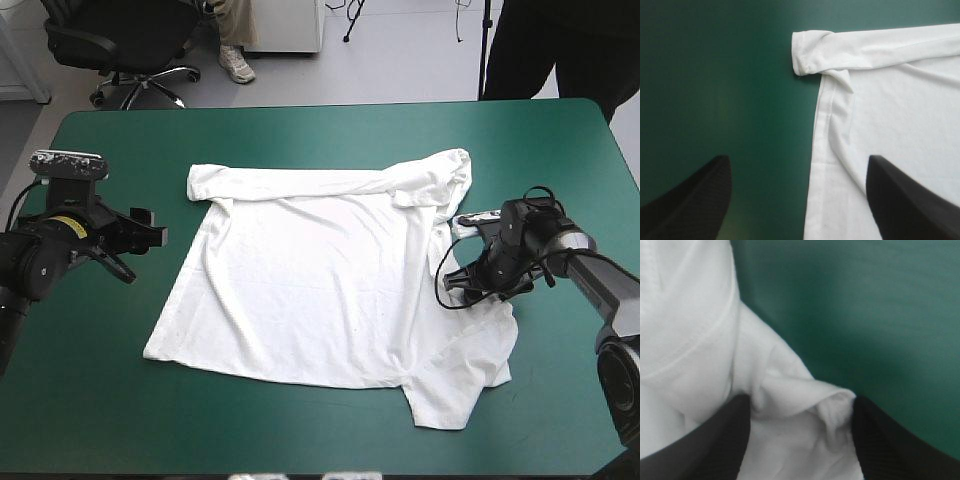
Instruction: Fold the cloth
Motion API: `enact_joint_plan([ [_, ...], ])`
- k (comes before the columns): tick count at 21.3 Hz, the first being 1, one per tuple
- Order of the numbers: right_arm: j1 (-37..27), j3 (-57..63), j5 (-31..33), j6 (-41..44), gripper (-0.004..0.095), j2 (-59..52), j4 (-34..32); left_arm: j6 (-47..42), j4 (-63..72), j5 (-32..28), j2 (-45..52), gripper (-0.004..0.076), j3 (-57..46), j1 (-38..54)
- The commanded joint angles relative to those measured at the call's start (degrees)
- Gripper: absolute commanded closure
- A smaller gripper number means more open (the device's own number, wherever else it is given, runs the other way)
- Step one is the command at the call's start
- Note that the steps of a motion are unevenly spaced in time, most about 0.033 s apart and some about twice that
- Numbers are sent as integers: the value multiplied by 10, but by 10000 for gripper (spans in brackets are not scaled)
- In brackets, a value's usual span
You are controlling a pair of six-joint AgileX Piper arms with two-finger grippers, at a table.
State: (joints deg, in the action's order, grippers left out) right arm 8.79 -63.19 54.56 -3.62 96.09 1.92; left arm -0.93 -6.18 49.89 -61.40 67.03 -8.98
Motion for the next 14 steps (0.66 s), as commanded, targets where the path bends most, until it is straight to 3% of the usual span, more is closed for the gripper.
enact_joint_plan([
  [1, -1, 3, -13, 6, 351, 10, -6, -7, -2, -32, 8, 187, 13, -3],
  [2, -1, 4, -10, 6, 383, 19, -5, -7, -2, -35, 8, 187, 13, -3],
  [4, -1, 15, 0, 6, 591, 43, -5, -7, -2, -36, 8, 187, 13, -3],
  [5, -1, 30, 3, 6, 794, 48, -2, -7, -2, -36, 8, 187, 13, -3],
  [6, -1, 36, 1, 8, 905, 48, -2, -7, -2, -36, 8, 187, 13, -3],
  [10, -12, 36, -4, 17, 926, 35, 11, -7, -2, -36, 8, 187, 13, -3],
  [14, -98, 33, -29, 36, 926, -12, 38, -7, -2, -35, 8, 187, 13, -3],
])
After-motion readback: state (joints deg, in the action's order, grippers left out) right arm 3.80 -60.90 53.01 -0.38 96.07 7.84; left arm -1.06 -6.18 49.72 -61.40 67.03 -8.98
